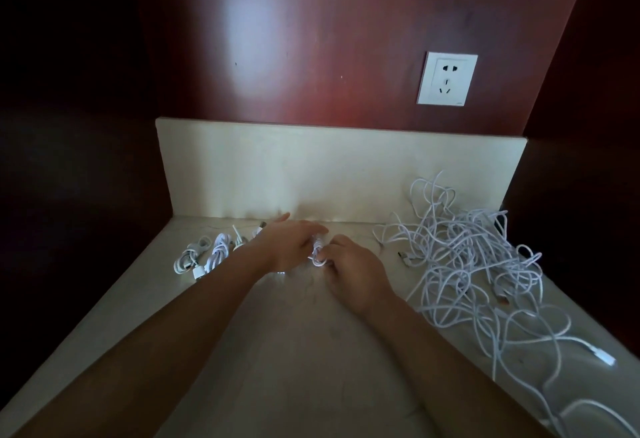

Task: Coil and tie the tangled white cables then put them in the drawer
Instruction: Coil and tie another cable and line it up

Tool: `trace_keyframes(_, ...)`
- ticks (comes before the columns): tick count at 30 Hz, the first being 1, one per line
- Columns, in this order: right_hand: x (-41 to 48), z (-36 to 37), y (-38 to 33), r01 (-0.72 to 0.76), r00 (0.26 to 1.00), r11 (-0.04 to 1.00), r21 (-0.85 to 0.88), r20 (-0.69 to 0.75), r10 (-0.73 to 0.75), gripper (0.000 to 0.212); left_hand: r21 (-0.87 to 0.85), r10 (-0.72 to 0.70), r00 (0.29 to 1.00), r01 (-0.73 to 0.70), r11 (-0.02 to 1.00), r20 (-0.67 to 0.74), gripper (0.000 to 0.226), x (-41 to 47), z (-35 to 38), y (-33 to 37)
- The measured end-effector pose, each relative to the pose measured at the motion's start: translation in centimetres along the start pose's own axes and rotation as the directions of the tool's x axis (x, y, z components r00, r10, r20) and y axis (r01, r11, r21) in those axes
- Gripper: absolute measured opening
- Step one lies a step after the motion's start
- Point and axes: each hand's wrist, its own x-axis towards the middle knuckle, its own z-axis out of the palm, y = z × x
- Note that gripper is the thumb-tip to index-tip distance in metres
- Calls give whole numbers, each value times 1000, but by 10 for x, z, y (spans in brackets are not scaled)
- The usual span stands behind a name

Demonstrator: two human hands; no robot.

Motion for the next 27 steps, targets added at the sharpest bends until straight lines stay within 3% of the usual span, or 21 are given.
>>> trace_keyframes(2,1,2,-1,30,999,999,25,12,-30,51,-23,-8,999,7,1000,-40,44,-2,4,1)
trace_keyframes(8,-12,-15,10,60,992,998,36,109,-64,36,-64,-8,981,-5,998,-196,46,-17,10,14)
trace_keyframes(13,-42,-57,13,-15,997,987,-158,67,25,30,-180,30,932,-102,978,-362,38,-30,15,46)
trace_keyframes(19,-74,-80,38,-92,993,959,-268,43,108,29,-292,58,969,-129,948,-238,30,-44,28,97)
trace_keyframes(23,-101,-77,60,-68,998,981,-182,-9,67,29,-344,56,988,-104,933,-145,27,-49,34,128)
trace_keyframes(27,-115,-68,76,-75,992,994,-81,-104,66,25,-346,13,987,-68,936,-159,21,-59,38,145)
